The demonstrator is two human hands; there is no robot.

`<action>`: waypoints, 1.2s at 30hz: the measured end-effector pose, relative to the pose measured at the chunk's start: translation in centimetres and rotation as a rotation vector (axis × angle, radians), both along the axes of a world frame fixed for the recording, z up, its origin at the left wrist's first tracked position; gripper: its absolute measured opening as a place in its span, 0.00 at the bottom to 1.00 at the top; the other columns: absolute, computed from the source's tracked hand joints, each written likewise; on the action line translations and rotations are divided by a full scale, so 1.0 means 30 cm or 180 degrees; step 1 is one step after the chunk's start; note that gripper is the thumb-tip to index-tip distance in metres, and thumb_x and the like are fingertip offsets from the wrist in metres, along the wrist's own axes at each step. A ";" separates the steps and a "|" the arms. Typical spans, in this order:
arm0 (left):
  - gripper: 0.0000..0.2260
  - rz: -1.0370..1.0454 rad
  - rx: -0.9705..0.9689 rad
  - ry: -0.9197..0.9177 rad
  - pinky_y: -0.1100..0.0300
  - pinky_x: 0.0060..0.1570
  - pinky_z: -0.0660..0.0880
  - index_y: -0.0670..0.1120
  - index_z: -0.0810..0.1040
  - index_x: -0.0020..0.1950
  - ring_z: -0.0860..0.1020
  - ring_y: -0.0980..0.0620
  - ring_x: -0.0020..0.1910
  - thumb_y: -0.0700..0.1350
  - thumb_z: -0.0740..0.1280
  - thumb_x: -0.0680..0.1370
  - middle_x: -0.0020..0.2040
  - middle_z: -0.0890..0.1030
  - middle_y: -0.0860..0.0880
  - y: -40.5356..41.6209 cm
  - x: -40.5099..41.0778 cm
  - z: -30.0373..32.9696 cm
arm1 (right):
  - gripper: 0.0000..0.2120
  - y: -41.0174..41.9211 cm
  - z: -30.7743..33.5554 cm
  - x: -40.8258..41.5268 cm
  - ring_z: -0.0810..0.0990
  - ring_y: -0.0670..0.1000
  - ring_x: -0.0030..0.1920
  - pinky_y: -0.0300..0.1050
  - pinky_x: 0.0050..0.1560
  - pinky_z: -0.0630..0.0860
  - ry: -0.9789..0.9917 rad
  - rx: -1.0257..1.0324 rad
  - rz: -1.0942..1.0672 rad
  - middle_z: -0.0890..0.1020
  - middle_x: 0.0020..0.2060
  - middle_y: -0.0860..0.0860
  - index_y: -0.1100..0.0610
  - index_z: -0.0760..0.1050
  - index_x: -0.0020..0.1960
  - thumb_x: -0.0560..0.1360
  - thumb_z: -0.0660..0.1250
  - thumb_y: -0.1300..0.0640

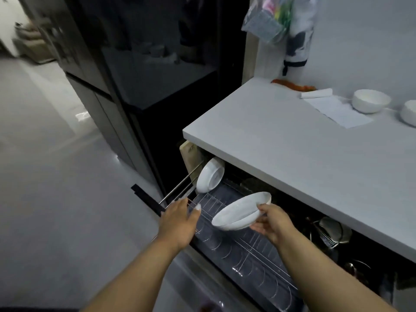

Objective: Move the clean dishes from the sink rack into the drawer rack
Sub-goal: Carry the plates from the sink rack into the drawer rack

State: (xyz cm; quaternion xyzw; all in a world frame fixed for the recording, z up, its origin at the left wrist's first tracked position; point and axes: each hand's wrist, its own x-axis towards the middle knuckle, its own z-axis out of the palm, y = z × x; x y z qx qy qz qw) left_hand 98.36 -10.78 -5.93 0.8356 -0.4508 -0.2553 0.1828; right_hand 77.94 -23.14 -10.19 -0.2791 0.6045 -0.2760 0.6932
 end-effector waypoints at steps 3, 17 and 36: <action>0.30 -0.0371 0.0394 -0.0359 0.51 0.75 0.41 0.48 0.50 0.79 0.46 0.51 0.78 0.62 0.47 0.81 0.80 0.51 0.49 -0.087 0.067 -0.085 | 0.17 -0.113 -0.088 0.106 0.80 0.56 0.38 0.49 0.37 0.79 0.0027 0.0070 0.0064 0.81 0.48 0.58 0.56 0.69 0.66 0.77 0.65 0.59; 0.42 -0.1066 0.0382 -0.1175 0.48 0.75 0.38 0.48 0.44 0.79 0.44 0.52 0.78 0.69 0.29 0.71 0.80 0.49 0.49 -0.212 0.168 -0.273 | 0.18 -0.405 -0.268 0.434 0.82 0.61 0.51 0.60 0.55 0.78 0.0665 -0.0161 0.0057 0.82 0.53 0.58 0.57 0.73 0.60 0.72 0.70 0.56; 0.39 -0.1025 0.0488 -0.0963 0.50 0.76 0.43 0.48 0.45 0.79 0.51 0.53 0.77 0.67 0.38 0.72 0.79 0.54 0.51 -0.215 0.192 -0.292 | 0.21 -0.558 -0.263 0.651 0.75 0.60 0.62 0.50 0.62 0.70 0.2019 -0.0428 0.1162 0.77 0.63 0.58 0.56 0.74 0.64 0.78 0.57 0.46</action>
